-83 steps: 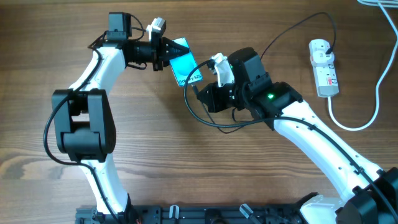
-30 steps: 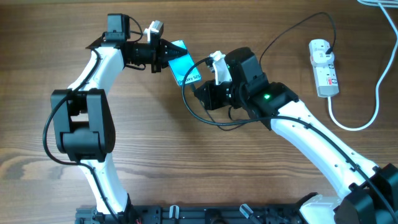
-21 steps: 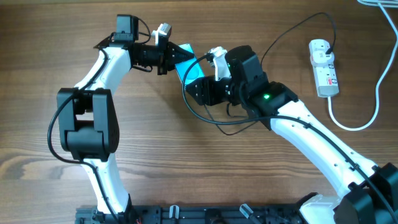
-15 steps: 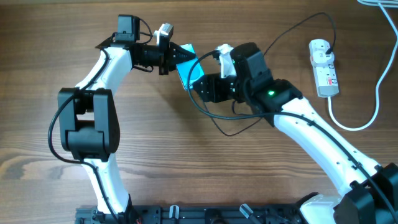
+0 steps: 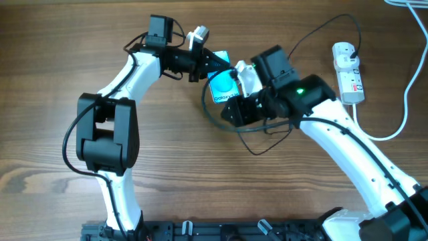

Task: Plug charger to phone and switch on socket
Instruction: 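Push the plug up into the phone port, bringing both grippers together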

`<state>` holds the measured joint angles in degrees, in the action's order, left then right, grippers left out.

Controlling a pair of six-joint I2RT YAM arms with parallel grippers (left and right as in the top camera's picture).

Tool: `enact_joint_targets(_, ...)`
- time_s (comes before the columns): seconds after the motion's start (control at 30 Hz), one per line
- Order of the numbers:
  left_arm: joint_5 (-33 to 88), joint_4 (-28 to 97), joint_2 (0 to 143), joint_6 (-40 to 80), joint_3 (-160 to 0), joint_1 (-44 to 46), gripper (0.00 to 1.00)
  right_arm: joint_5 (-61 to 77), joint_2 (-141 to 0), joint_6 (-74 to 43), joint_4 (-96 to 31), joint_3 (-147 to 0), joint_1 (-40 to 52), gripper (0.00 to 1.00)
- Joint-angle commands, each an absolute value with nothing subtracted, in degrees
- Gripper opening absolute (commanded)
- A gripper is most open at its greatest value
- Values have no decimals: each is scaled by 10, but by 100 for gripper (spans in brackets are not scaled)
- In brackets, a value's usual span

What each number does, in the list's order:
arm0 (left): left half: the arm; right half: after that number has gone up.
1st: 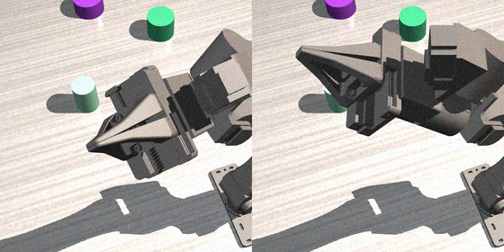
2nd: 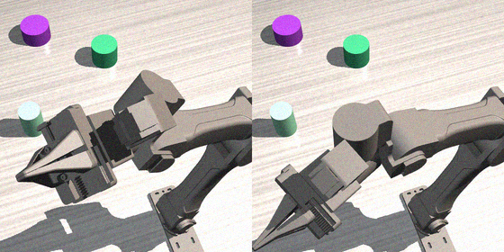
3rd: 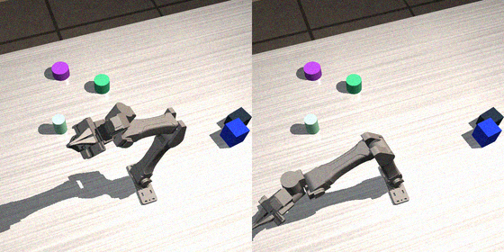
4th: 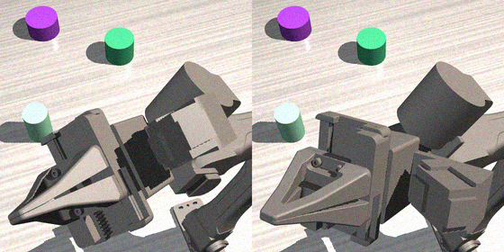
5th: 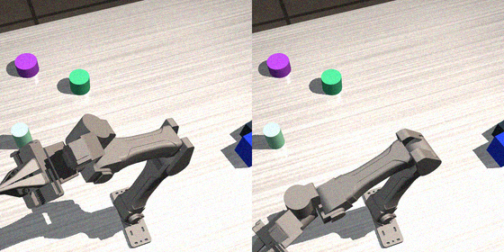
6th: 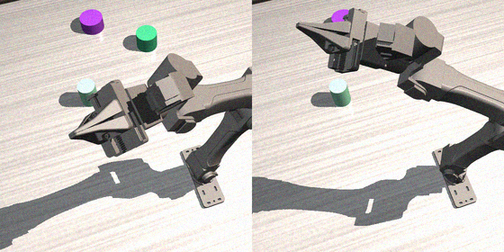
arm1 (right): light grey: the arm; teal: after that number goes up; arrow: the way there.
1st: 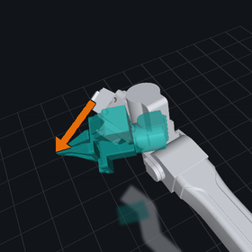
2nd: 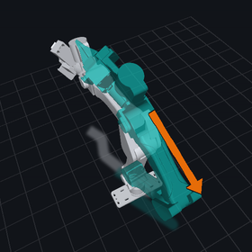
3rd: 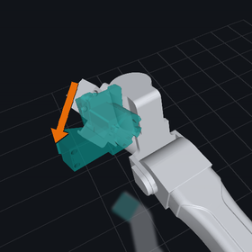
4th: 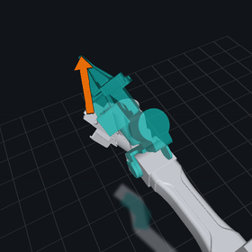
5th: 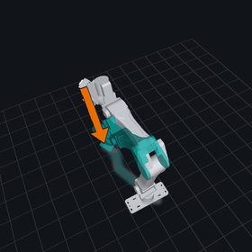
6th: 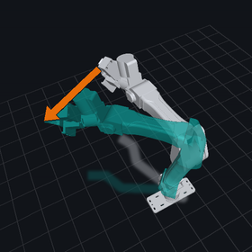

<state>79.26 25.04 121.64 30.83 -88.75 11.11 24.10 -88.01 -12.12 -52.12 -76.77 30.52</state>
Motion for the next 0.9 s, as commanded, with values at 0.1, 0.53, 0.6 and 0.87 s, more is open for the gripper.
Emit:
enact_joint_targets(0.1,781,250,1211,354,-890,103,4,139,-900,-146,-519,-779,336,45)
enact_joint_targets(0.53,782,246,1211,349,-890,103,4,133,-905,-145,-506,-779,336,4)
enact_joint_targets(0.6,788,246,1211,347,-890,104,4,128,-905,-152,-493,-779,336,5)
enact_joint_targets(0.87,799,250,1211,335,-890,120,4,128,-906,-172,-473,-779,336,4)
